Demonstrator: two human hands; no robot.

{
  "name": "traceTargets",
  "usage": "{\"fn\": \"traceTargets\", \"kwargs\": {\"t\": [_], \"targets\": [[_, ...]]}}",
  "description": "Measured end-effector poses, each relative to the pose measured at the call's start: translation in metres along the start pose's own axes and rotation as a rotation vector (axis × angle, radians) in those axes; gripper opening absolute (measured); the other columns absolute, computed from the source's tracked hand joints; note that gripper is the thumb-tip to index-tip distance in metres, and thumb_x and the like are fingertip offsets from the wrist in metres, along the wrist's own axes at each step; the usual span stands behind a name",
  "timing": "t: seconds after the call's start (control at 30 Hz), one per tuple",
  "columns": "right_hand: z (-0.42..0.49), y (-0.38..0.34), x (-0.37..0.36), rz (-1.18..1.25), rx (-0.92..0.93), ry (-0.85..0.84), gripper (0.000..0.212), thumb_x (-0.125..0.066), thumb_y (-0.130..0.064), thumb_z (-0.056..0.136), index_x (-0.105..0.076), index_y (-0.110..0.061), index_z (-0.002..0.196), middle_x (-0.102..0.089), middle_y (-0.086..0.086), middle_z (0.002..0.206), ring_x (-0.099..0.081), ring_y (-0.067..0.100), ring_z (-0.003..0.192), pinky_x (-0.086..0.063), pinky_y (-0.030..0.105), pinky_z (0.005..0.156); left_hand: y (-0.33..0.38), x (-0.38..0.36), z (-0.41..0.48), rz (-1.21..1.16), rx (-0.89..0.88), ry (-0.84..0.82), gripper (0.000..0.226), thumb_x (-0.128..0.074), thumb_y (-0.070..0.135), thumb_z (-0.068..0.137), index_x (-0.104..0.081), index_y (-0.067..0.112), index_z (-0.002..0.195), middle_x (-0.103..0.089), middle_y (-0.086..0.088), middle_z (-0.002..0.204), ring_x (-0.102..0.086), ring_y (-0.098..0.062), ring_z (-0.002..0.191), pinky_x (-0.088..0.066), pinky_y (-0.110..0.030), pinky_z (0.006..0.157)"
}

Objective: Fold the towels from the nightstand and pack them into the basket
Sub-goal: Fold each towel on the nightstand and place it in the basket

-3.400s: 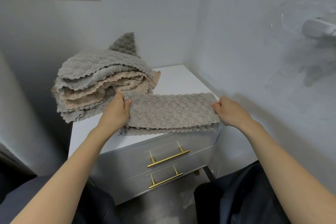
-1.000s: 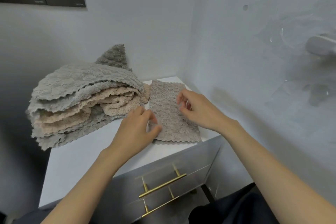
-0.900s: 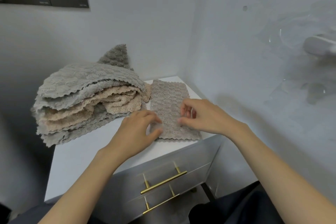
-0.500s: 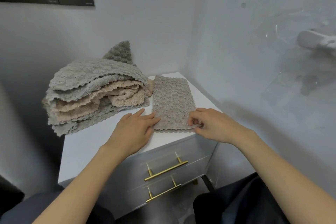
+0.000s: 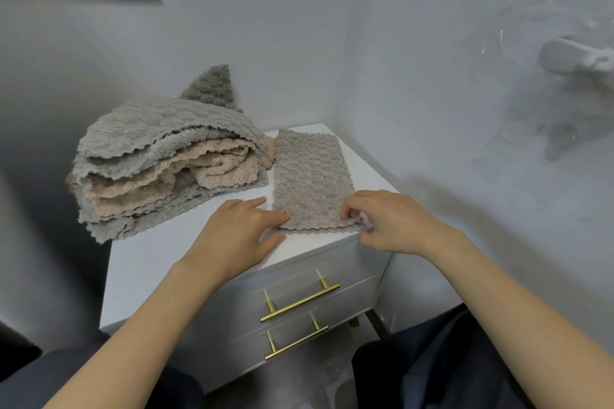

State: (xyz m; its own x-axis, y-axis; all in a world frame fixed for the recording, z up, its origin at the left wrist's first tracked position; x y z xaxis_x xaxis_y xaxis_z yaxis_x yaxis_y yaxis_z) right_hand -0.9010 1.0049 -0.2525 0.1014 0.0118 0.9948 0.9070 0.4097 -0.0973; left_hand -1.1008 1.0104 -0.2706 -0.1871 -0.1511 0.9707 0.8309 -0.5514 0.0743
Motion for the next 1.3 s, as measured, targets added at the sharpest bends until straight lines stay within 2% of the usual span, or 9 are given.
{"fn": "traceTargets", "kwargs": {"t": [0.07, 0.27, 0.43, 0.57, 0.63, 0.8, 0.97, 1.2, 1.3], "targets": [[0.000, 0.003, 0.002, 0.014, 0.000, 0.028, 0.034, -0.057, -0.020, 0.076, -0.059, -0.034, 0.107, -0.060, -0.017, 0.107, -0.047, 0.005, 0.080, -0.036, 0.025, 0.065, 0.001, 0.002, 0.002, -0.003, -0.007, 0.022, 0.036, -0.044, 0.044, 0.096, -0.053, 0.040, 0.131, -0.060, 0.016, 0.130, -0.035, -0.009, 0.138, -0.030, -0.029, 0.106], [0.007, 0.004, 0.004, -0.031, 0.003, 0.123, 0.019, -0.055, -0.026, 0.081, -0.062, -0.031, 0.097, -0.066, -0.012, 0.096, -0.059, 0.013, 0.086, -0.040, 0.026, 0.065, 0.005, 0.007, 0.006, 0.007, -0.012, 0.063, 0.033, -0.049, 0.037, 0.091, -0.062, 0.034, 0.121, -0.068, 0.009, 0.116, -0.050, -0.012, 0.124, -0.035, -0.030, 0.100], [0.007, 0.025, 0.003, 0.267, -0.151, 0.114, 0.011, -0.060, -0.028, 0.084, -0.056, -0.038, 0.086, -0.058, -0.023, 0.085, -0.052, 0.000, 0.069, -0.036, 0.023, 0.063, 0.005, 0.010, 0.008, -0.030, 0.051, 0.085, 0.048, -0.055, 0.050, 0.085, -0.056, 0.031, 0.129, -0.064, 0.008, 0.121, -0.052, -0.014, 0.118, -0.033, -0.031, 0.100], [0.011, 0.030, -0.001, 0.396, -0.189, 0.088, 0.009, -0.062, -0.027, 0.087, -0.058, -0.035, 0.086, -0.060, -0.016, 0.094, -0.052, -0.003, 0.070, -0.040, 0.025, 0.069, 0.004, 0.013, 0.014, -0.168, 0.086, 0.152, 0.037, -0.060, 0.040, 0.086, -0.062, 0.028, 0.121, -0.067, 0.008, 0.115, -0.058, -0.017, 0.109, -0.042, -0.033, 0.092], [0.012, 0.034, -0.002, 0.436, -0.204, 0.082, 0.004, -0.062, -0.027, 0.088, -0.059, -0.030, 0.089, -0.059, -0.014, 0.093, -0.051, -0.007, 0.070, -0.035, 0.015, 0.064, 0.002, 0.013, 0.018, -0.228, 0.119, 0.178, 0.029, -0.061, 0.037, 0.088, -0.065, 0.025, 0.114, -0.069, 0.007, 0.108, -0.060, -0.019, 0.102, -0.046, -0.035, 0.086], [0.017, 0.040, -0.003, 0.467, -0.234, 0.102, 0.004, -0.058, -0.025, 0.093, -0.057, -0.022, 0.095, -0.059, -0.009, 0.090, -0.047, -0.005, 0.069, -0.035, 0.006, 0.060, -0.018, 0.000, 0.028, -0.497, 0.321, 0.132, 0.027, -0.059, 0.041, 0.090, -0.069, 0.018, 0.080, -0.069, 0.004, 0.079, -0.062, -0.015, 0.081, -0.048, -0.033, 0.074], [0.022, 0.044, -0.004, 0.528, -0.310, 0.158, 0.008, -0.051, -0.020, 0.097, -0.059, -0.018, 0.094, -0.056, -0.012, 0.078, -0.050, 0.004, 0.072, -0.035, 0.006, 0.060, -0.027, -0.012, 0.032, -0.714, 0.486, 0.099, 0.032, -0.061, 0.044, 0.088, -0.069, 0.016, 0.073, -0.056, 0.002, 0.058, -0.044, -0.010, 0.054, -0.031, -0.028, 0.059], [0.026, 0.042, -0.009, 0.442, -0.385, 0.152, 0.008, -0.048, -0.020, 0.097, -0.053, -0.015, 0.102, -0.059, -0.001, 0.088, -0.054, 0.021, 0.086, -0.044, 0.034, 0.074, -0.032, -0.018, 0.034, -0.497, 0.573, 0.090, 0.042, -0.057, 0.049, 0.088, -0.065, 0.015, 0.065, -0.053, 0.008, 0.054, -0.053, -0.018, 0.070, -0.041, -0.035, 0.080], [0.021, 0.037, -0.003, 0.275, -0.392, 0.212, 0.010, -0.052, -0.023, 0.095, -0.050, -0.017, 0.104, -0.061, 0.001, 0.093, -0.053, 0.022, 0.093, -0.044, 0.035, 0.072, -0.030, -0.017, 0.035, -0.473, 0.563, 0.113, 0.042, -0.056, 0.048, 0.088, -0.068, 0.012, 0.070, -0.060, 0.006, 0.060, -0.056, -0.021, 0.079, -0.038, -0.035, 0.080]]}}
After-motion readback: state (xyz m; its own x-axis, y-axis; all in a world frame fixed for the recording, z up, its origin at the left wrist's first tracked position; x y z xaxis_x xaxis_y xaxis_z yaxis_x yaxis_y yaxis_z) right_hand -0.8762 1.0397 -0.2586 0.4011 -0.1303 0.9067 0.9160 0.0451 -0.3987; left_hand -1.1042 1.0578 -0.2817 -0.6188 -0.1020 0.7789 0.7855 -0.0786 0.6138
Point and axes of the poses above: each hand's wrist, its own z-axis towards the middle knuckle, its own x-axis out of the back of the hand, y = z × x, the point moved 7 cm from there along z, towards the middle knuckle
